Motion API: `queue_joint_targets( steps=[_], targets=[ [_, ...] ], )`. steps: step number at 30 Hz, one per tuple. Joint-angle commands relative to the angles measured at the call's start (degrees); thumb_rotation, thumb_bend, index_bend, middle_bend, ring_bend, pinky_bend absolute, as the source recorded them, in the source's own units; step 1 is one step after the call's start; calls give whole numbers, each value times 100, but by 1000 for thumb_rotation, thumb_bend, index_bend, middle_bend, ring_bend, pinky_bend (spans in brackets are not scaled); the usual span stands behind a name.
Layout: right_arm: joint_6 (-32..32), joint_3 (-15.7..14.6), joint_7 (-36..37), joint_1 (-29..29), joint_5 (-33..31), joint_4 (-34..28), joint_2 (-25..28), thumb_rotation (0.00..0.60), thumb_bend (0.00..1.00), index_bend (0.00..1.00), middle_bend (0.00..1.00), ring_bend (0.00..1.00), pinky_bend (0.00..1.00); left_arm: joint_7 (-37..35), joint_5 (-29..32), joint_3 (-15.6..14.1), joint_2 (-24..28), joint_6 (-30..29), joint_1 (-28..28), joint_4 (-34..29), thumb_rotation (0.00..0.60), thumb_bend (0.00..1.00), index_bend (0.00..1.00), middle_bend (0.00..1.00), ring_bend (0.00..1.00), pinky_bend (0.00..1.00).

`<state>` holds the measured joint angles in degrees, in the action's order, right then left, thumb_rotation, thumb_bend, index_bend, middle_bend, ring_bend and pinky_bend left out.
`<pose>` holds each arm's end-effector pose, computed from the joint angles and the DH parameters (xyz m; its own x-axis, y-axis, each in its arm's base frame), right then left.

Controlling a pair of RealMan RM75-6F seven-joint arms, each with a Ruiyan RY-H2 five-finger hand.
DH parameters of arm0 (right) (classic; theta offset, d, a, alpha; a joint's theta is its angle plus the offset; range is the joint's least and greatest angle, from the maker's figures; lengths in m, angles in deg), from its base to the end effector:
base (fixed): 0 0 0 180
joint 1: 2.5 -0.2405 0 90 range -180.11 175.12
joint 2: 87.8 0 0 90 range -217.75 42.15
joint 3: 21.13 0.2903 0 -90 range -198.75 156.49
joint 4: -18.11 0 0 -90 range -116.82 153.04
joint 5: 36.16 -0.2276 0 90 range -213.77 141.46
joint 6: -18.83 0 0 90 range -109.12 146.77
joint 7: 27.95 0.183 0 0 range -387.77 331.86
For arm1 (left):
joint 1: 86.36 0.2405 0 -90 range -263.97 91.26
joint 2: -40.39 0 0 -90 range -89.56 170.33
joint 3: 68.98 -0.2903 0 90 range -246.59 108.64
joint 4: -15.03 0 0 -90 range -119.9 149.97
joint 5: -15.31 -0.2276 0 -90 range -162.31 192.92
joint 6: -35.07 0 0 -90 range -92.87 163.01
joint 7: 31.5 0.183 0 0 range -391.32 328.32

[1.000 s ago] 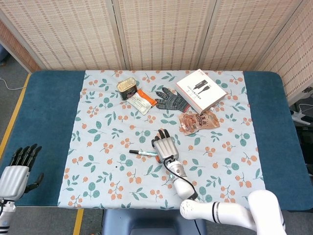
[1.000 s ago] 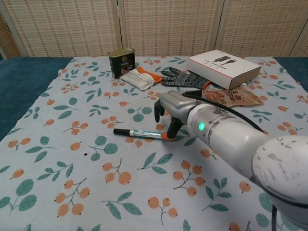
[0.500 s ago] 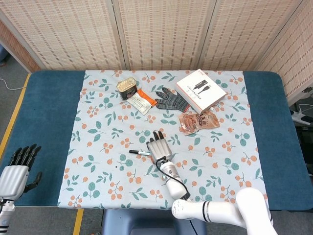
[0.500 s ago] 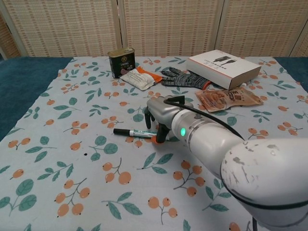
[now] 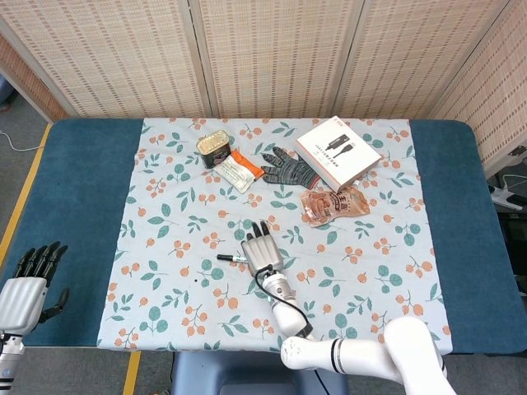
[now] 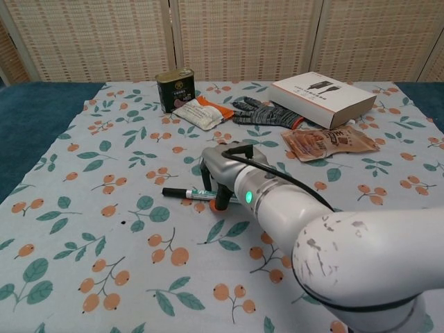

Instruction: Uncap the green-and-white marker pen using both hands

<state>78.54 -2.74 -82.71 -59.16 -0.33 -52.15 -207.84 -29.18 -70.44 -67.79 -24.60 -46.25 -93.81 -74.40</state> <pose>-0.0463 -0.3781 -0.2058 0.5731 -0.3440 0.7438 -0.8148 -0.3359 0.4725 -0.3564 0.2339 0.1423 0.4675 0.0728 0.8810 0.8840 -0.0460 -0.4652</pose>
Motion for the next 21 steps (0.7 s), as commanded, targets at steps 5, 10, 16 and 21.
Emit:
queue_joint_targets(
  steps=[5, 10, 16, 21],
  targets=[
    [70, -44, -29, -38, 73, 28, -34, 600, 307, 569, 330, 17, 0, -13, 5, -2, 10, 15, -7, -10, 600, 448, 0, 0, 0, 0],
    [137, -92, -71, -51, 160, -23, -26, 600, 330, 655, 385, 57, 0, -30, 1, -6, 19, 20, -9, -14, 600, 448, 0, 0, 0, 0],
    [215, -159, -90, -56, 312, -72, -26, 600, 335, 704, 422, 78, 0, -50, -1, -4, 32, 6, -4, -29, 600, 449, 0, 0, 0, 0],
    [269, -216, -92, -35, 433, -100, -21, 600, 344, 754, 488, 140, 0, -65, -11, -9, 39, 10, -8, -28, 600, 448, 0, 0, 0, 0]
  ],
)
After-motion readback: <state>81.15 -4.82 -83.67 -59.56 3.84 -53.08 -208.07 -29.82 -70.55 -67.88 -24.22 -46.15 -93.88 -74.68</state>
